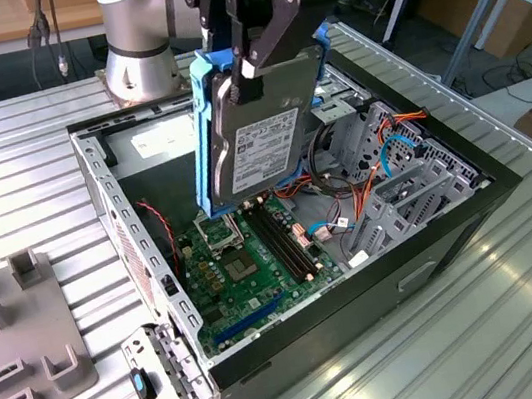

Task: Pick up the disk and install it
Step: 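Pick up the disk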

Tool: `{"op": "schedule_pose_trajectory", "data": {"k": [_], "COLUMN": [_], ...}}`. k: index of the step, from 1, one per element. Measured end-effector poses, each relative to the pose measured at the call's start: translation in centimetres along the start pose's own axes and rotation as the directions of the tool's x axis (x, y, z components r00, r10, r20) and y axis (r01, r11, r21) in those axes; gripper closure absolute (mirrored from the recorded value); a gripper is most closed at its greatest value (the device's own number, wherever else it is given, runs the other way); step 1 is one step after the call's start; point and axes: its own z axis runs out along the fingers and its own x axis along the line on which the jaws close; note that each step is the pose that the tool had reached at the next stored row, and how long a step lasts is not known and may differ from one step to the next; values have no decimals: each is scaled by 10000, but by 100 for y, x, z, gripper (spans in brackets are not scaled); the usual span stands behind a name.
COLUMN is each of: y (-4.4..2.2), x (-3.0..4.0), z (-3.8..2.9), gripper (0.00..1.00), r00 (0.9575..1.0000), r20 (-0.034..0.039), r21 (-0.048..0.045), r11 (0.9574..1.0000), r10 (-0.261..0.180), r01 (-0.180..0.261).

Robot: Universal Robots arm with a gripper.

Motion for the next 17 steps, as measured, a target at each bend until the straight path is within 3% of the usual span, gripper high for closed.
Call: {"op": "schedule_pose_trajectory", "data": {"k": [4, 7, 10, 12, 14, 17], "y": [-120, -122, -121, -121, -120, -121], "x": [-11, -12, -4, 40, 160, 162], "z": [10, 13, 50, 54, 54, 54], "gripper": [64, 64, 64, 64, 64, 64], "r00": [10000, 10000, 10000, 10000, 10000, 10000], "r20": [-2, -4, -3, -2, -2, -2], "r21": [0, 0, 82, 86, 91, 91], "r11": [10000, 10000, 10000, 10000, 10000, 10000], "r10": [-9, -11, -16, -16, -16, -16], "r01": [9, 11, 16, 16, 16, 16]}}
